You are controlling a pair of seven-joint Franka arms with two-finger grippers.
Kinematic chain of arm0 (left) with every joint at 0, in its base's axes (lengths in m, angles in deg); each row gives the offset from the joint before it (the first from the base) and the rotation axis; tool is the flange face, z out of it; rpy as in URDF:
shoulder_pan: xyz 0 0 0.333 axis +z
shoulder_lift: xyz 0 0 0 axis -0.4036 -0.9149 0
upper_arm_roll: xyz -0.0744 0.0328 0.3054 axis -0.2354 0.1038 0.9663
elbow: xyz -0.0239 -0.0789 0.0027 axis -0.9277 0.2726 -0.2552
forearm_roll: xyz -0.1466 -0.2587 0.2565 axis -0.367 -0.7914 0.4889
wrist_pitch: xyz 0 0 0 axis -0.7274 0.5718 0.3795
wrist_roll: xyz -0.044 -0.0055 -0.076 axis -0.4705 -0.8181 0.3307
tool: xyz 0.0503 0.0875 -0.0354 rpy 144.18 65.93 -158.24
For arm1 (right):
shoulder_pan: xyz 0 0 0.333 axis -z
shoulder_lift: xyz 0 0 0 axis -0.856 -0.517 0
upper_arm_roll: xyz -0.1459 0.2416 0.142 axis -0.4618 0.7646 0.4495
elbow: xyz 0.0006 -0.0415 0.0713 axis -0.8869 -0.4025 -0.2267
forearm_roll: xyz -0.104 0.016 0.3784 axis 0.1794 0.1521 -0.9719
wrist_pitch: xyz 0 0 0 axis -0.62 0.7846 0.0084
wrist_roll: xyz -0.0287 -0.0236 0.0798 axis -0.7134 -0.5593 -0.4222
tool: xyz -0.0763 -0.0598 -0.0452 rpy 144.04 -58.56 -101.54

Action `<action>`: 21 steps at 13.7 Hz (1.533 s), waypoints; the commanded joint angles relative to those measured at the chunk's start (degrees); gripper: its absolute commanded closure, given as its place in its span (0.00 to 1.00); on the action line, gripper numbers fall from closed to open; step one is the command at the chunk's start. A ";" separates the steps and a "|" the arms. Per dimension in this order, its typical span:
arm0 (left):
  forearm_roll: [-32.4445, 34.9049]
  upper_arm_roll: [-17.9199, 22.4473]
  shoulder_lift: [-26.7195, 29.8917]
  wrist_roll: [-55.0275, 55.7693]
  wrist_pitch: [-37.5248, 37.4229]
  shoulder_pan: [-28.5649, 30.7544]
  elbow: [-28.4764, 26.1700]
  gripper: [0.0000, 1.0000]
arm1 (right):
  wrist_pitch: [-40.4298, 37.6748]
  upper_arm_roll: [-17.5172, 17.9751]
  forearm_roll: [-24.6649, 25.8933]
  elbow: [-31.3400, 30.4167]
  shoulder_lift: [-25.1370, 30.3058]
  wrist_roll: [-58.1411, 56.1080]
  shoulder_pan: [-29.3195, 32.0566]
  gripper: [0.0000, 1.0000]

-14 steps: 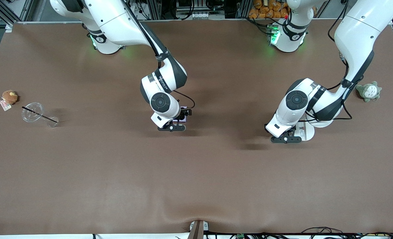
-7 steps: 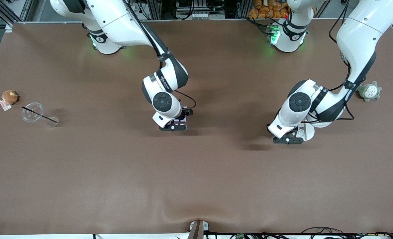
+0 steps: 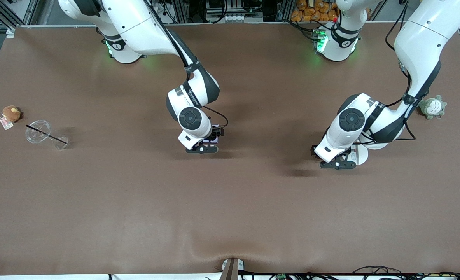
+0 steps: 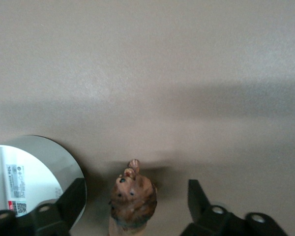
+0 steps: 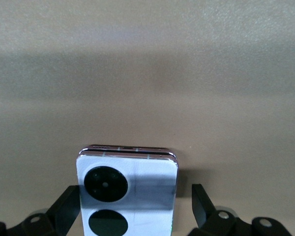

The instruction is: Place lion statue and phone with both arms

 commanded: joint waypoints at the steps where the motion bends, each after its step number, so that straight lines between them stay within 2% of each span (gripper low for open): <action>1: 0.89 -0.83 3.72 0.49 -0.20 0.55 -0.03 0.00 | 0.99 -0.64 1.36 -1.06 0.33 1.33 -1.02 0.00; 5: -0.52 -2.85 8.29 0.48 -1.16 0.63 0.66 0.00 | 2.40 -0.55 1.18 -1.15 0.16 2.30 -0.94 0.00; 7: -3.84 -4.25 9.61 -0.04 -4.75 0.72 3.11 0.00 | 2.75 -0.55 1.18 -1.15 0.07 2.74 -1.11 0.00; 11: -10.08 -8.21 9.36 -0.31 -18.80 0.63 14.26 0.00 | 2.92 -0.55 1.18 -1.32 0.07 4.40 -1.72 0.00; 16: -17.47 -8.39 9.44 -2.77 -27.87 0.46 24.82 0.00 | 4.23 -0.55 1.18 -1.50 -0.10 5.54 -1.99 0.00; 19: -18.01 -9.00 9.88 -2.85 -31.74 0.37 28.96 0.00 | 8.63 -0.55 1.18 -3.87 -0.19 5.81 -2.43 0.00; 20: -18.01 -9.79 9.88 -3.03 -33.67 0.54 30.80 0.00 | 8.20 -0.64 1.18 -3.79 -0.02 5.73 -2.43 0.12; 21: -18.01 -10.06 9.88 -3.12 -35.86 0.55 32.12 0.00 | 7.76 -0.55 1.18 -3.79 0.16 5.81 -2.25 0.77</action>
